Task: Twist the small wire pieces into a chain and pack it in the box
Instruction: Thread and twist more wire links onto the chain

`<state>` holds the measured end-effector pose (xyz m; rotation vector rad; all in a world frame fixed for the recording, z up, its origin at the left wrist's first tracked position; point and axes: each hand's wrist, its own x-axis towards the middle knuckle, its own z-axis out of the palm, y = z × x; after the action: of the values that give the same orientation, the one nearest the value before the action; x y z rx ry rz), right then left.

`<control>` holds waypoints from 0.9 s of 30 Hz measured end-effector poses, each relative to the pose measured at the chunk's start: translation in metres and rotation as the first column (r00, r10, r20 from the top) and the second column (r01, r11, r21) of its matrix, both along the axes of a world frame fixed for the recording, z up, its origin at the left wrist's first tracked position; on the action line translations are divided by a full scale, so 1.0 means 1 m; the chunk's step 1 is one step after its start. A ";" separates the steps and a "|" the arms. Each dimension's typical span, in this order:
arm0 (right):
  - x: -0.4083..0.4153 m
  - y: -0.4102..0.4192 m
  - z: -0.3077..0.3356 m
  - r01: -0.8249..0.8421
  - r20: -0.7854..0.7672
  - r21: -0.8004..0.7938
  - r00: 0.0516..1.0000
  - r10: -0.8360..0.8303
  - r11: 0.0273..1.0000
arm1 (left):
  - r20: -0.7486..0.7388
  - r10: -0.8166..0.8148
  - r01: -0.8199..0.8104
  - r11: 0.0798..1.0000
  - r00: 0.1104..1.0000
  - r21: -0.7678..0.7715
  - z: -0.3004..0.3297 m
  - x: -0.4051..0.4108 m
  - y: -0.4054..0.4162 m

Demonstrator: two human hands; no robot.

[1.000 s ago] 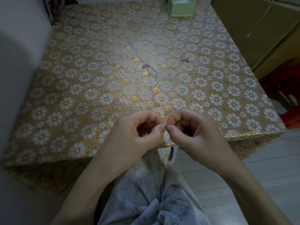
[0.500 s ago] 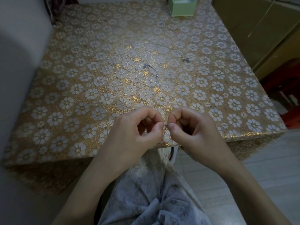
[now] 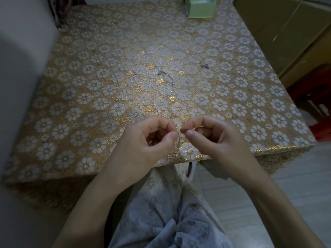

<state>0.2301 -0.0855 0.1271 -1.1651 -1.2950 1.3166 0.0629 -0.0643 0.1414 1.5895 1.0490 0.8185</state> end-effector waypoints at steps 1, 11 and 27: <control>0.000 0.000 0.000 -0.015 0.015 0.004 1.000 0.015 1.000 | 0.005 0.006 -0.006 1.000 1.000 -0.012 0.000 0.000 0.000; 0.004 -0.002 0.001 -0.050 0.061 0.003 0.997 0.050 0.999 | 0.062 0.010 -0.006 0.998 0.998 -0.063 0.005 0.000 0.000; 0.004 -0.003 0.004 -0.020 0.087 -0.002 0.996 0.020 1.000 | 0.007 0.055 -0.055 0.998 0.998 -0.033 0.007 -0.001 0.001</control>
<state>0.2340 -0.0883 0.1307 -1.2250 -1.3712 1.2937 0.0623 -0.0632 0.1487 1.5338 1.0993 0.8400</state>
